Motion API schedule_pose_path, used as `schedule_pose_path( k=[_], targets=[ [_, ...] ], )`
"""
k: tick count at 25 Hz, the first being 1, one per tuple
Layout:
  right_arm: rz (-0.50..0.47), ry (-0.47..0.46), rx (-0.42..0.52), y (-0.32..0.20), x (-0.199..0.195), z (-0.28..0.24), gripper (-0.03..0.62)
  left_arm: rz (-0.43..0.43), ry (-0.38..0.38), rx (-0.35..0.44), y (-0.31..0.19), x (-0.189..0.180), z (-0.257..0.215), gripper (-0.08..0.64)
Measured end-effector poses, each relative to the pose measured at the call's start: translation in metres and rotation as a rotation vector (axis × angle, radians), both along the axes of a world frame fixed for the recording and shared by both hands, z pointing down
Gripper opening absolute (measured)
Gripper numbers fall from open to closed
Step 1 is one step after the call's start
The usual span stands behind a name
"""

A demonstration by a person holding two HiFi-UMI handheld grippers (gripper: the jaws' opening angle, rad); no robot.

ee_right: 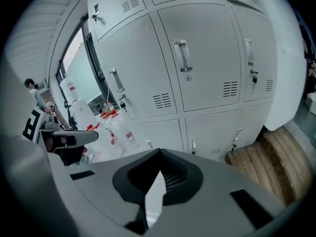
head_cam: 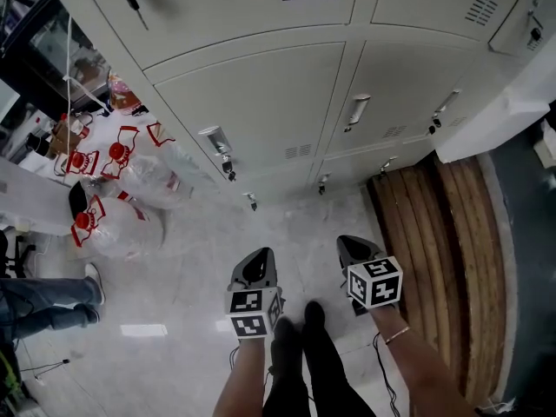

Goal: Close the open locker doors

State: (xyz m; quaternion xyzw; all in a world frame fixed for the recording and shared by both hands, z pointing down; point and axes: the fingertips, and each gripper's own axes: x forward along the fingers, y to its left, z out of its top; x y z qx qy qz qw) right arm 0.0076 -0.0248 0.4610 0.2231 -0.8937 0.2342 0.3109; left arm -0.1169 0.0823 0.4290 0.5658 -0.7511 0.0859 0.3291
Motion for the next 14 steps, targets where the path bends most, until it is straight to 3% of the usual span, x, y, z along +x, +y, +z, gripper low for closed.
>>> schedule_pose_path(
  k=[14],
  targets=[
    [-0.053,0.013,0.002,0.008,0.008,0.004,0.003,-0.030,-0.008,-0.007,0.006,0.006,0.005,0.020]
  ],
)
